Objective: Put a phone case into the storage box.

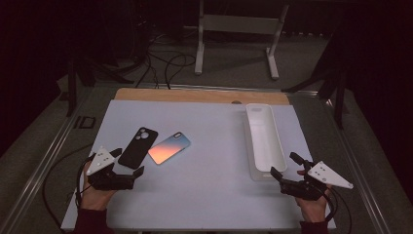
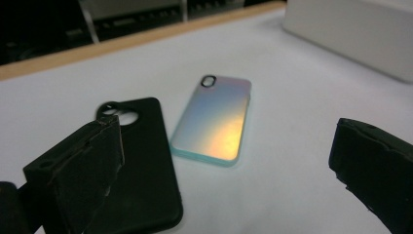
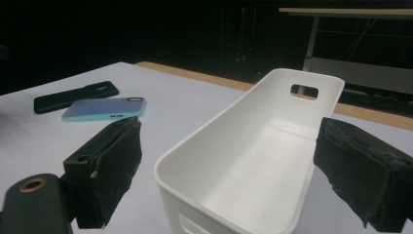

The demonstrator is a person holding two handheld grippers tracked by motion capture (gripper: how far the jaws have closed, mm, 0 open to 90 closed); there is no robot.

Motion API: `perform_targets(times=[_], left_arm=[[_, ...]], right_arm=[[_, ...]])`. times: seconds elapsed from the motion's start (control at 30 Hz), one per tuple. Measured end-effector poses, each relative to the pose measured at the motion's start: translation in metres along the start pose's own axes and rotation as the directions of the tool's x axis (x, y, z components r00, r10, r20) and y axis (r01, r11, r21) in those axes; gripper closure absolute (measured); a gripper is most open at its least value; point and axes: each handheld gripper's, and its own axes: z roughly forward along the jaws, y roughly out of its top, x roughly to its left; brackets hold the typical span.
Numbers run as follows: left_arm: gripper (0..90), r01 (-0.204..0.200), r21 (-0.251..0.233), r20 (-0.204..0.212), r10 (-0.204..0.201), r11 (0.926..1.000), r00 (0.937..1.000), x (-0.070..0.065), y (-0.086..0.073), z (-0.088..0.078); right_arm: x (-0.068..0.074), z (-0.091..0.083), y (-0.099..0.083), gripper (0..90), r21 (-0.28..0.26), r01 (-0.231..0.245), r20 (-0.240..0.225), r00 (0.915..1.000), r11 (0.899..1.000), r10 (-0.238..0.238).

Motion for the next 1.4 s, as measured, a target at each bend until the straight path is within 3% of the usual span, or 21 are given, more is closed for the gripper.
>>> perform_targets(times=[0.4,0.63,0.83,1.0,1.17,1.3,1.4], left_arm=[[0.0,-0.041,0.133,0.023,0.039,0.9903,0.999,0.01,0.027,0.041],[0.0,-0.057,0.193,0.037,0.051,0.9795,0.998,0.012,0.039,0.062],[0.0,-0.098,0.241,0.066,0.085,0.9655,0.9942,0.01,0.049,0.083],[0.5,-0.104,0.247,0.092,0.084,0.9633,0.9922,0.008,0.054,0.096],[0.0,-0.121,0.271,0.083,0.102,0.9549,0.9913,0.008,0.055,0.108],[0.0,-0.112,0.264,0.077,0.095,0.9581,0.9925,0.009,0.055,0.115],[0.0,-0.121,0.286,0.089,0.099,0.9506,0.9911,0.008,0.053,0.122]], right_arm=[[0.0,-0.001,0.001,9.8,0.001,-0.001,-0.002,1.0,1.0,0.001],[0.0,0.0,0.001,9.9,0.004,0.0,-0.001,1.0,1.0,0.0],[-0.001,0.0,0.0,9.8,0.004,-0.001,0.001,1.0,1.0,0.001],[-0.001,0.0,0.001,9.9,0.005,0.003,-0.001,1.0,1.0,-0.003],[-0.001,-0.001,0.001,9.9,0.004,-0.001,-0.002,1.0,1.0,0.001],[-0.001,-0.001,0.001,9.9,0.004,0.002,-0.001,1.0,1.0,-0.002],[-0.001,0.0,0.001,9.9,0.003,0.001,-0.003,1.0,1.0,-0.001]])
